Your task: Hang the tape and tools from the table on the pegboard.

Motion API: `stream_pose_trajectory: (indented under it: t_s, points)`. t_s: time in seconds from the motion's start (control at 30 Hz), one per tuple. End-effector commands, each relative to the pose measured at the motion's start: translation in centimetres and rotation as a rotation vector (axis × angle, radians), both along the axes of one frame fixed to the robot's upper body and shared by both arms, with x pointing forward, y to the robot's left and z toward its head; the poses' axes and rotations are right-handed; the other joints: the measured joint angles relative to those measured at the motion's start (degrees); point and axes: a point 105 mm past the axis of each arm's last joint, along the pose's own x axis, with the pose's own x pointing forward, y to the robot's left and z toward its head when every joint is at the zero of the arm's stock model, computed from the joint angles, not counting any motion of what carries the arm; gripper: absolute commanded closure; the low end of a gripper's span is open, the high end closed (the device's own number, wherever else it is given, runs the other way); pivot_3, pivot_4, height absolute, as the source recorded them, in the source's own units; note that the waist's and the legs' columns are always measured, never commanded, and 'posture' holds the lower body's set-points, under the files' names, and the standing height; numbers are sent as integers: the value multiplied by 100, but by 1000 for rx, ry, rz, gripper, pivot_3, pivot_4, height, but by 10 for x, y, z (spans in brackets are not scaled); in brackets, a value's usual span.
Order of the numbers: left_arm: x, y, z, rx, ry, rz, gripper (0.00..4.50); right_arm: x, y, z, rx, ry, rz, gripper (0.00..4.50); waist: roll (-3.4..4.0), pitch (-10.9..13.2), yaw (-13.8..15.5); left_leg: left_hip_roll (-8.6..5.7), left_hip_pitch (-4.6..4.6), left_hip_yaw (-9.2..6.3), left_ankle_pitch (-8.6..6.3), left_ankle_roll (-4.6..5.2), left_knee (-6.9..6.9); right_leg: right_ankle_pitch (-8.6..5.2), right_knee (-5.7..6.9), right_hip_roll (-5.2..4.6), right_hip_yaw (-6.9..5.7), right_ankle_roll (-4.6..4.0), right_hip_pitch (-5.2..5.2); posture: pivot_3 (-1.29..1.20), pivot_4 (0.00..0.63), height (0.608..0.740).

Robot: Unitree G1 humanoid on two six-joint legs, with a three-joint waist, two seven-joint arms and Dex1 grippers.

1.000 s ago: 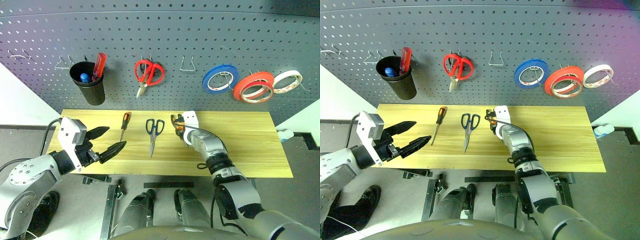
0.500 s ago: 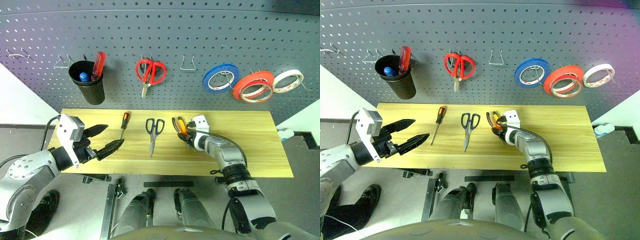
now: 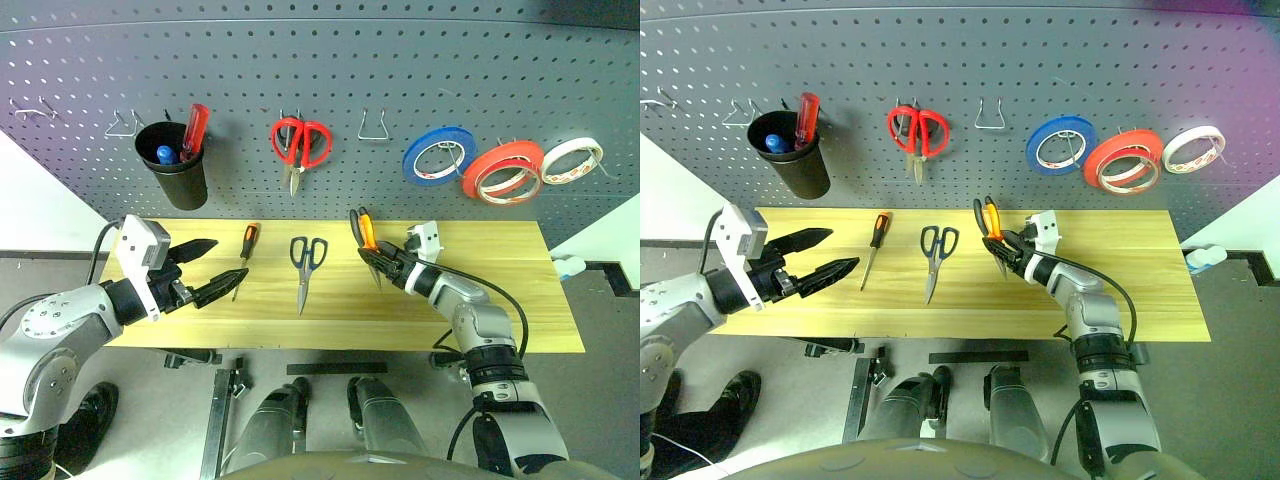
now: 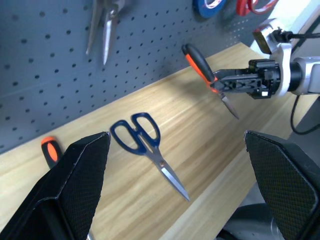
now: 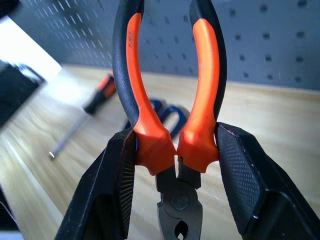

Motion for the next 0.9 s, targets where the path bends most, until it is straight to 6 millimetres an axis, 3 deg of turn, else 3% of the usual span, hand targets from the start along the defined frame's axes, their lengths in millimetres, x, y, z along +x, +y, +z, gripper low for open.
stream_pose_trajectory:
  t_s: [0.03, 0.3, 0.5, 0.9]
  points:
    - [3, 4, 7, 24, -38, -1, 0, -4, 0, 34, 95, -137, 34, 2417, 0, -2, -3, 0, 0, 0, 4, -5, 0, 0, 1, 0, 0, 0, 0, -186, 189, 740]
    - [11, 8, 11, 29, -54, -5, 0, -20, 10, 60, 168, -228, 143, 2417, -1, -17, -18, 0, 0, 1, 16, -19, 9, 2, 11, 2, 0, 2, 0, -209, 164, 740]
    - [21, 8, 14, 30, -79, -5, 0, -22, 14, 97, 231, -337, 186, 2417, 0, -50, -31, 0, 1, 1, 24, -32, 16, 8, 22, 3, 0, 1, -1, -227, 133, 740]
    - [31, 2, 20, -2, -126, -4, 0, 8, 13, 156, 246, -515, 79, 2417, 0, -254, -304, 0, 3, 3, 42, -51, 30, 16, 54, 6, 0, 0, -7, -222, 86, 740]
